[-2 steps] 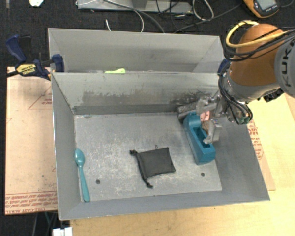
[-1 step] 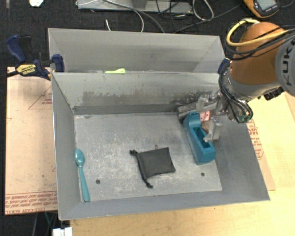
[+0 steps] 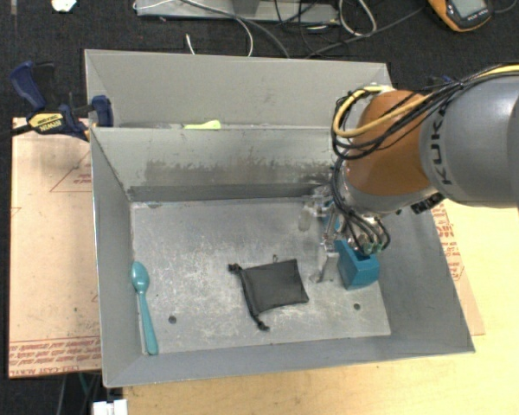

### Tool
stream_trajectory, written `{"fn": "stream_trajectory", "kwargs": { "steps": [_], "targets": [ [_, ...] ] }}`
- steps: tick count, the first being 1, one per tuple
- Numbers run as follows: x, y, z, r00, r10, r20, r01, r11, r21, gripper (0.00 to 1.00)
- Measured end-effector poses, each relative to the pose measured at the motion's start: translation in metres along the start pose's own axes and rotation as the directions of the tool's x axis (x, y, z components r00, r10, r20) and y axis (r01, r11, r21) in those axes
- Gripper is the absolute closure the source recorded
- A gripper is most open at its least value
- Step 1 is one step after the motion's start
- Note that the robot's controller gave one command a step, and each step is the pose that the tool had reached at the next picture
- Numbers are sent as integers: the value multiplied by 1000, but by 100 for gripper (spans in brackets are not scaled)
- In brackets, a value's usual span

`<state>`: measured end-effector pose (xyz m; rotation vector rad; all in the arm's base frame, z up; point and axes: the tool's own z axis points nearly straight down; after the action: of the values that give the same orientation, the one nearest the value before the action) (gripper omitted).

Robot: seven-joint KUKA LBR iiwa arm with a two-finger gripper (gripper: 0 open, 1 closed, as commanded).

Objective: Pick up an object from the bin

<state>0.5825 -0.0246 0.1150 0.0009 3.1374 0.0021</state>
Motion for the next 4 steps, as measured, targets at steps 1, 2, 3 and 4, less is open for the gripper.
{"fn": "stream_trajectory", "kwargs": {
  "steps": [1,2,3,4],
  "targets": [
    [38,28,16,999,36,-6,-36,999,1,0],
    [40,35,17,1000,31,7,-31,1000,1,0],
    [45,35,45,1000,1,6,-1,1000,1,0],
    [45,35,49,1000,-2,6,2,1000,0,0]
  ]
}}
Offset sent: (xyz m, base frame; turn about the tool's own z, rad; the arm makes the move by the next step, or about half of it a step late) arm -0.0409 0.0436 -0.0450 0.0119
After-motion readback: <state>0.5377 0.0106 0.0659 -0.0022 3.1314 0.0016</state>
